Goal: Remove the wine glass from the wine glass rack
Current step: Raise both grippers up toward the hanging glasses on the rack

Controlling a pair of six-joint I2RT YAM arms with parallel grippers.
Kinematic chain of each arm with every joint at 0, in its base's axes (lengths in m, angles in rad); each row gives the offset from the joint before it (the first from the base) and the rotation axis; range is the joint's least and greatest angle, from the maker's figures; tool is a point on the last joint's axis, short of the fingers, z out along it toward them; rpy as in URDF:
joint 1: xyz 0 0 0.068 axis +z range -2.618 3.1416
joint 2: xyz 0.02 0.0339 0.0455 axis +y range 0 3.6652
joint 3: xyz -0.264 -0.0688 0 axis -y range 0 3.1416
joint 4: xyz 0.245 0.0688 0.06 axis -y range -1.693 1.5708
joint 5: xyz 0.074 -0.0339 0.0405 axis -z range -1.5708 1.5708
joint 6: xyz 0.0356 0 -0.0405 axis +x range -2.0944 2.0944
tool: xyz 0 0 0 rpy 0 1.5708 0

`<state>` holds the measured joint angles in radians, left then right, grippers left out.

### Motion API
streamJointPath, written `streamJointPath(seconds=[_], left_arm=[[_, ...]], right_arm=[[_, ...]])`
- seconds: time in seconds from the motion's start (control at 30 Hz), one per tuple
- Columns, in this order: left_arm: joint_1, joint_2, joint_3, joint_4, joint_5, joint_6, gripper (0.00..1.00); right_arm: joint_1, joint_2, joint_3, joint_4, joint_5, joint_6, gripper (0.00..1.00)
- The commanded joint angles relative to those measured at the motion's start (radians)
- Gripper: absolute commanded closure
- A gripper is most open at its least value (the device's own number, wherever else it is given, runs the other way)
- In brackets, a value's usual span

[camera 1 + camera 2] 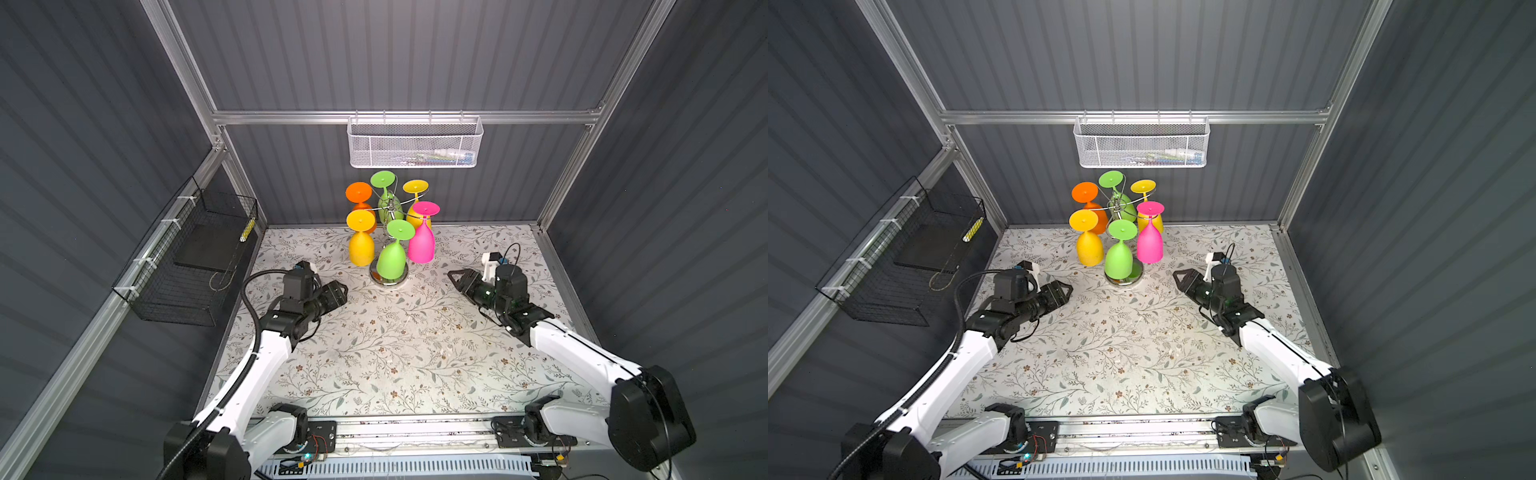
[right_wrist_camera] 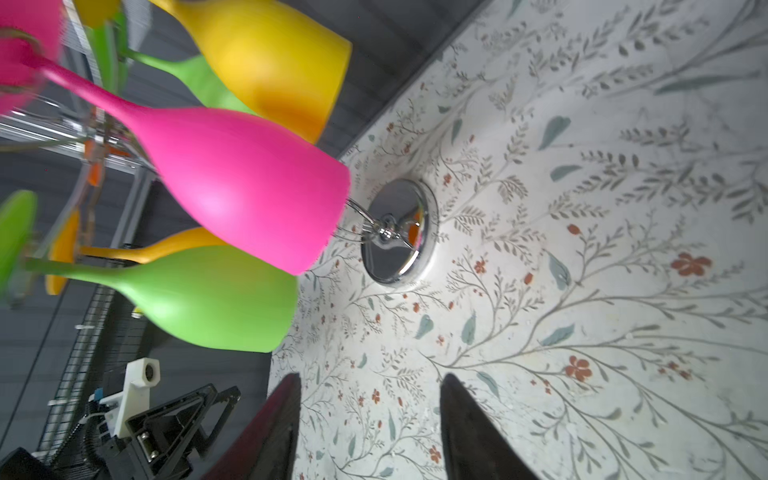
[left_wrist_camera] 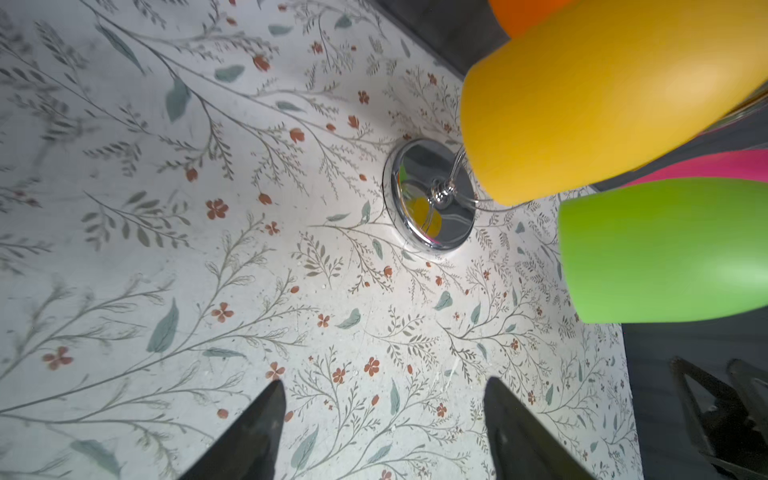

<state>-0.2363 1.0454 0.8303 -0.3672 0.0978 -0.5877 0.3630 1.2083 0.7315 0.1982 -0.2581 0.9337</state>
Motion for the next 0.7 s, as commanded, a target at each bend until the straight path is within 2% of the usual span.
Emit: streamJointPath(seconds=[0.0, 0.13, 0.2, 0.33, 0.4, 0.5, 0.67], left_arm=[[-0.015, -0.033, 0.118, -0.133, -0.093, 0.14, 0.18], [-0.041, -0.004, 0.272, -0.114, -0.089, 0.26, 0.11], [-0.059, 0.029, 0.348, -0.094, -0.065, 0.309, 0.01], [-0.107, 0.098, 0.47, -0.033, -0.029, 0.41, 0.0], [-0.13, 0.13, 0.515, -0.013, -0.041, 0.45, 0.0], [-0.159, 0.16, 0.53, 0.054, -0.017, 0.508, 0.0], [-0.19, 0.131, 0.429, 0.183, 0.006, 0.614, 0.01]], right_arm=[[-0.006, -0.053, 0.089, -0.162, 0.003, -0.029, 0.44], [-0.003, -0.057, 0.211, -0.222, -0.045, -0.021, 0.43], [0.002, -0.051, 0.264, -0.232, -0.062, -0.008, 0.43], [0.008, -0.027, 0.34, -0.24, -0.067, 0.02, 0.44], [0.015, -0.011, 0.372, -0.239, -0.106, 0.032, 0.44], [0.03, 0.03, 0.415, -0.223, -0.134, 0.069, 0.44], [0.084, 0.093, 0.452, -0.185, -0.136, 0.116, 0.47]])
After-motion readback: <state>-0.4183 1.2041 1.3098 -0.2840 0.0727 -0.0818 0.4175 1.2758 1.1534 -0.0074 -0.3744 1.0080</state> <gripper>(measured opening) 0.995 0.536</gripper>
